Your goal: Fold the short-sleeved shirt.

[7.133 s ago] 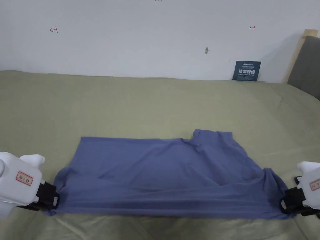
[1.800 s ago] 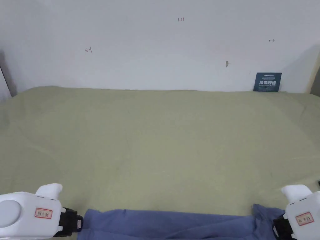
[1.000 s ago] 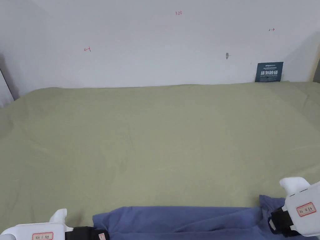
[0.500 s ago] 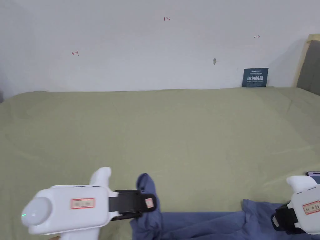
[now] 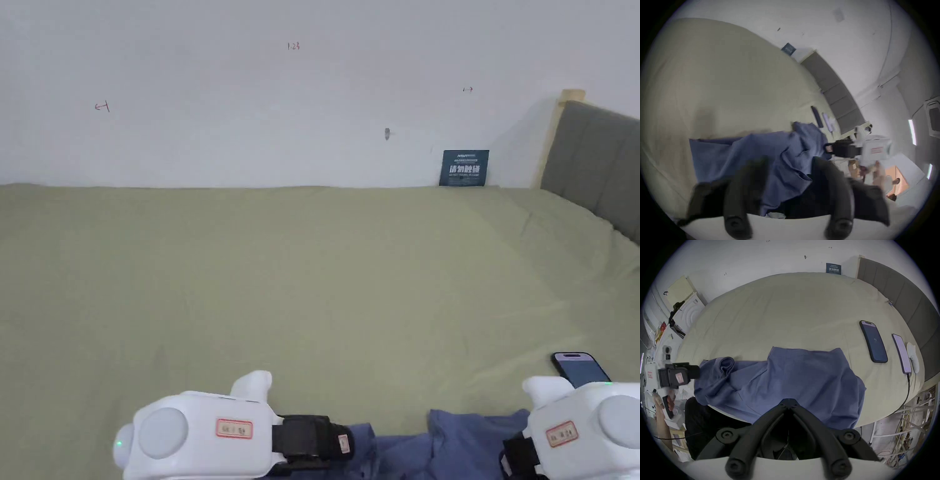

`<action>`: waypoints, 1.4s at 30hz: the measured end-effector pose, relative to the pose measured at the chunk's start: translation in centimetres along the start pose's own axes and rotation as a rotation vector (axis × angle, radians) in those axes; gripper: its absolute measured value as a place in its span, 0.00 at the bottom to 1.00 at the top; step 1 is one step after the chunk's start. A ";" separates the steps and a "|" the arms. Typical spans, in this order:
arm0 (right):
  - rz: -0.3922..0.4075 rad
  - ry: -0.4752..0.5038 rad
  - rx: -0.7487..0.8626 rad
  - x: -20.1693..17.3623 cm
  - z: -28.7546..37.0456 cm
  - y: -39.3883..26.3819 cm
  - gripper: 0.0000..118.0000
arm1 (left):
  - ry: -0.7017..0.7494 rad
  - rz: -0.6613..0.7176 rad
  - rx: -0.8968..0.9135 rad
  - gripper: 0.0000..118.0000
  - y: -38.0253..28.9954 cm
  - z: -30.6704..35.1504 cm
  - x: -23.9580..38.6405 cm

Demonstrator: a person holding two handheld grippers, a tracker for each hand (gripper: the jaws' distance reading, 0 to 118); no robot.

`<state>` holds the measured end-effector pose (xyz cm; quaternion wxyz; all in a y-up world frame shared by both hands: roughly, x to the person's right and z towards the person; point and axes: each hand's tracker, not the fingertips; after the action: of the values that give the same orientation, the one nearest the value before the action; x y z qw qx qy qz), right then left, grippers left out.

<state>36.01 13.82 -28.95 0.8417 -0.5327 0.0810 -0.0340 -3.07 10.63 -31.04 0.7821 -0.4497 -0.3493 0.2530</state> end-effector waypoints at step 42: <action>0.053 0.004 0.002 -2.2 0.9 -0.3 0.00 | 0.016 0.173 0.016 0.81 -2.2 5.3 -9.3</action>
<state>34.05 14.86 -28.11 0.8426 -0.5296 0.0967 -0.0130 -12.83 5.79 -30.17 0.7636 -0.4741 -0.3008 0.3189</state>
